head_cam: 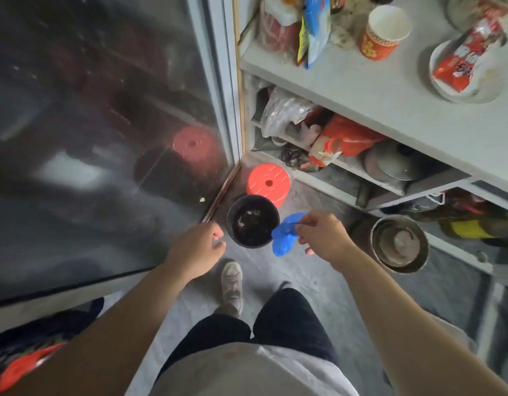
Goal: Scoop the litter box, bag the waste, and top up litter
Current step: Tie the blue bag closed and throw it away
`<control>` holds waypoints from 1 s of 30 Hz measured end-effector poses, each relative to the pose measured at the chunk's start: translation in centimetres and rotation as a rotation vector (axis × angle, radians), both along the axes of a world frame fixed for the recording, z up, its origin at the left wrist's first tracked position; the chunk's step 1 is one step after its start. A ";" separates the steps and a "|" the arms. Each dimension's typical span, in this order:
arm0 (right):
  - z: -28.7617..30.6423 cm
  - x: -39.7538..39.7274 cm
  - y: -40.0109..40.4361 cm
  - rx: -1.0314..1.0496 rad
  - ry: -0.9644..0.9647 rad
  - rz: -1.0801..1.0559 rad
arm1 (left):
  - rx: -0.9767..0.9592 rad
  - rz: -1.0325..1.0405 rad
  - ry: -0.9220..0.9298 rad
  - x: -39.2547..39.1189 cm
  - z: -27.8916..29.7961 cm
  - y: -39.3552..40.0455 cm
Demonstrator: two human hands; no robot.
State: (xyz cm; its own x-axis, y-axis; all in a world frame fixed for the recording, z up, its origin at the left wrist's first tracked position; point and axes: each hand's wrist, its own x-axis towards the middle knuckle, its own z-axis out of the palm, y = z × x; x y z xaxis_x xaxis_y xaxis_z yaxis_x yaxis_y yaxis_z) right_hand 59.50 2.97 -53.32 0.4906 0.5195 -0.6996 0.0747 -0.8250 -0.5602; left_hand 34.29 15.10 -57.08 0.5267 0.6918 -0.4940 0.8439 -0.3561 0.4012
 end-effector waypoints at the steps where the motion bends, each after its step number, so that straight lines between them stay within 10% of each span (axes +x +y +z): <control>1: -0.6 -0.1 0.3 -0.014 0.006 -0.007 | 0.001 -0.012 0.022 -0.2 -0.5 0.5; 30: -24.6 -3.2 10.3 -0.189 0.237 -0.280 | -0.190 -0.161 0.194 3.2 -18.3 8.4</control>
